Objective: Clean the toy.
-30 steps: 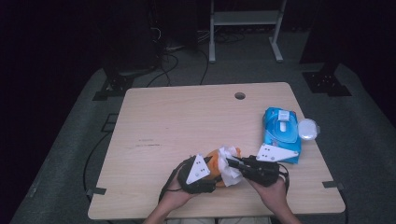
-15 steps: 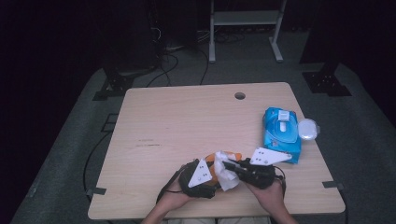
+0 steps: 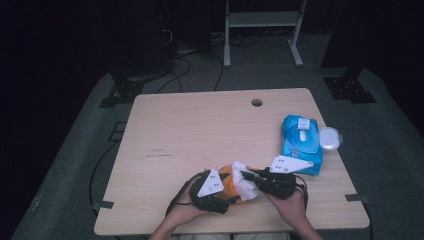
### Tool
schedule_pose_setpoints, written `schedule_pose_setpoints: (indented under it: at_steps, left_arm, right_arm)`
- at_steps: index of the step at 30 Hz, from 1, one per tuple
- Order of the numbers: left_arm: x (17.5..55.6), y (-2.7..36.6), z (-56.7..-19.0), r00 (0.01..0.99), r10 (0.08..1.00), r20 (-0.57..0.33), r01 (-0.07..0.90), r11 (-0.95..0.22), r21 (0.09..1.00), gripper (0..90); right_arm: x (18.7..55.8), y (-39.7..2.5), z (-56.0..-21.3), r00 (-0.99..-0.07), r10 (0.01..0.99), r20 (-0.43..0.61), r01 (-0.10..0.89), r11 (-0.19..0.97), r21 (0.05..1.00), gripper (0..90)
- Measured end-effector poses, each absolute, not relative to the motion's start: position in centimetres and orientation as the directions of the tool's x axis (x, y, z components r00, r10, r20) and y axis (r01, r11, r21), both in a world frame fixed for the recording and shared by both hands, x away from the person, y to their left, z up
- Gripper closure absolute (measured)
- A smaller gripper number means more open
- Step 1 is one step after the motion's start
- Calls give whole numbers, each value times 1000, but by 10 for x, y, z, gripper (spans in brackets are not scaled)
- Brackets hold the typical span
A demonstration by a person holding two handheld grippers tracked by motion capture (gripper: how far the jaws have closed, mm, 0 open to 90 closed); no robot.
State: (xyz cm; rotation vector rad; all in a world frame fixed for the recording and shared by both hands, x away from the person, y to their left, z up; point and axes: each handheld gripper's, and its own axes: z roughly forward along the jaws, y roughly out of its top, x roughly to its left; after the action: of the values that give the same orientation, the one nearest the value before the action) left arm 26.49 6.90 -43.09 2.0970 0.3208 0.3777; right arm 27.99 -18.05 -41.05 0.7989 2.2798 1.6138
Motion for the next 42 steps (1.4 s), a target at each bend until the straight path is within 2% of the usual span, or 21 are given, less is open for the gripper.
schedule_pose_setpoints:
  at_steps: [2,4,7,10,12,19,22,25,32,38,42]
  left_arm:
    - [263,68,-432,920,359,156,60,-523,850,287]
    - [264,68,-432,923,352,158,54,-525,850,286]
    - [264,67,-433,925,345,157,50,-523,851,283]
    - [263,67,-434,929,333,162,38,-522,852,278]
    - [264,69,-434,930,333,156,43,-519,853,278]
    - [266,72,-435,936,318,152,36,-517,855,280]
    - [265,71,-435,937,311,157,29,-519,854,279]
    - [266,76,-435,938,309,157,28,-519,854,279]
    - [270,84,-434,939,317,129,51,-503,863,282]
    - [275,86,-436,938,329,112,66,-485,872,285]
    - [278,90,-436,936,338,96,80,-472,878,286]
  right_arm:
    - [290,-196,-418,-779,610,142,339,219,915,843]
    - [294,-206,-423,-762,623,179,372,194,908,843]
    - [287,-197,-419,-791,587,173,351,203,914,842]
    - [276,-178,-411,-848,515,123,283,244,928,841]
    - [275,-175,-410,-855,509,101,267,264,927,842]
    - [296,-209,-425,-768,610,195,386,198,901,845]
    - [289,-197,-420,-799,568,196,364,197,910,844]
    - [282,-184,-414,-828,539,150,319,233,919,844]
    - [296,-210,-428,-762,613,210,402,192,895,844]
    - [291,-199,-420,-792,571,215,370,169,913,846]
    - [296,-207,-428,-770,589,246,405,153,901,846]
